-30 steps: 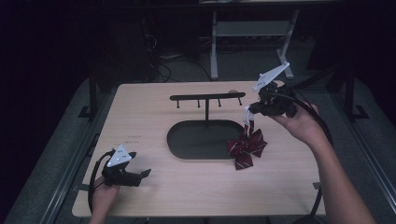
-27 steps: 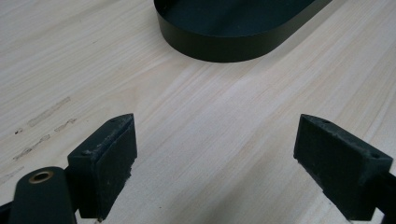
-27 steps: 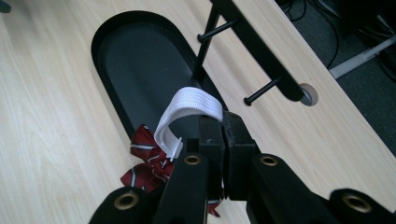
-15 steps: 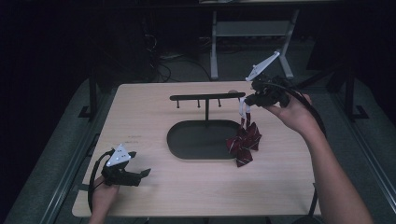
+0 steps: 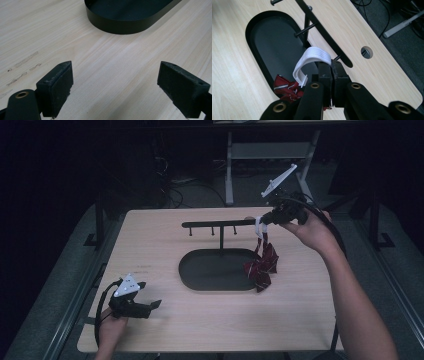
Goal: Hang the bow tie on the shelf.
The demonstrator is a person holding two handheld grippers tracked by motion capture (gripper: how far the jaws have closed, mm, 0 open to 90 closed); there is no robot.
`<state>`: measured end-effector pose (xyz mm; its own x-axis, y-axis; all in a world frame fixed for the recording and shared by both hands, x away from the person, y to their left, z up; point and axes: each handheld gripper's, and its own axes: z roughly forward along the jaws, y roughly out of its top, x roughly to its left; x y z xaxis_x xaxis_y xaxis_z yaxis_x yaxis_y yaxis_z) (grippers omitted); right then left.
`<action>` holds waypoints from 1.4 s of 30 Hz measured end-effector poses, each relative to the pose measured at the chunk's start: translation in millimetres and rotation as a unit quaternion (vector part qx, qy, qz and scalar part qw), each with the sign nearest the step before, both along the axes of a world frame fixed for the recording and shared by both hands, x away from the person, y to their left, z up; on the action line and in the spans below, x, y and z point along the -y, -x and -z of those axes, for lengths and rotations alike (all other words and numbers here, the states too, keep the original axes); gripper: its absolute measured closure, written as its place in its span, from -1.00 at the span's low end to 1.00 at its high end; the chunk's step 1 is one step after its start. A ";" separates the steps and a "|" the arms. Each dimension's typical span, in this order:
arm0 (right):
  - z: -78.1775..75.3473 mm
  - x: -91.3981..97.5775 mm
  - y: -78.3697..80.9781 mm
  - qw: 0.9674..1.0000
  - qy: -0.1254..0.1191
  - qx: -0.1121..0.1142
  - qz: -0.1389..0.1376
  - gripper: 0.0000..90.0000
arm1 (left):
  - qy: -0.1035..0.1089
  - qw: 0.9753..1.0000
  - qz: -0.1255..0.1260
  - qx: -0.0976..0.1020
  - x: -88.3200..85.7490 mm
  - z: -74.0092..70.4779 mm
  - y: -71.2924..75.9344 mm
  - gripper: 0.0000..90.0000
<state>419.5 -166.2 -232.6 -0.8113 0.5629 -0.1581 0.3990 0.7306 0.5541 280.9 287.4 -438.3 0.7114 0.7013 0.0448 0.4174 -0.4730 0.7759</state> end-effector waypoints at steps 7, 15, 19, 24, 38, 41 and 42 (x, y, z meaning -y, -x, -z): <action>0.9 -1.2 -13.4 1.000 0.007 -0.008 0.015 0.95 | 0.004 1.000 -0.001 -0.002 0.7 0.5 -1.7 -0.71; -1.5 -4.9 -24.5 1.000 0.011 -0.011 0.027 0.95 | 0.006 1.000 0.000 0.000 0.5 0.2 -1.3 -0.71; -1.7 -8.3 -29.2 0.999 0.016 -0.012 0.030 0.95 | 0.004 1.000 0.001 -0.001 0.8 0.0 -1.4 -0.71; -1.9 -12.3 -36.2 0.999 0.017 -0.014 0.036 0.95 | 0.007 1.000 0.000 -0.002 0.7 0.4 -2.1 -0.71; 19.4 -11.3 -45.1 0.997 0.038 -0.041 0.045 0.90 | 0.004 1.000 0.006 -0.001 1.1 -0.5 0.6 -0.71; 23.0 -10.4 -44.4 0.997 0.042 -0.044 0.045 0.89 | 0.003 1.000 0.006 0.000 1.3 -0.4 0.6 -0.71; 25.7 -8.2 -44.5 0.997 0.038 -0.051 0.045 0.88 | 0.005 1.000 0.006 0.001 1.7 -0.2 0.8 -0.71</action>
<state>464.0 -158.0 -258.3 -0.7725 0.6231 -0.1222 0.5161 0.7282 0.4510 280.1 285.6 -438.1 0.7199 0.6930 0.0390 0.4100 -0.4699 0.7817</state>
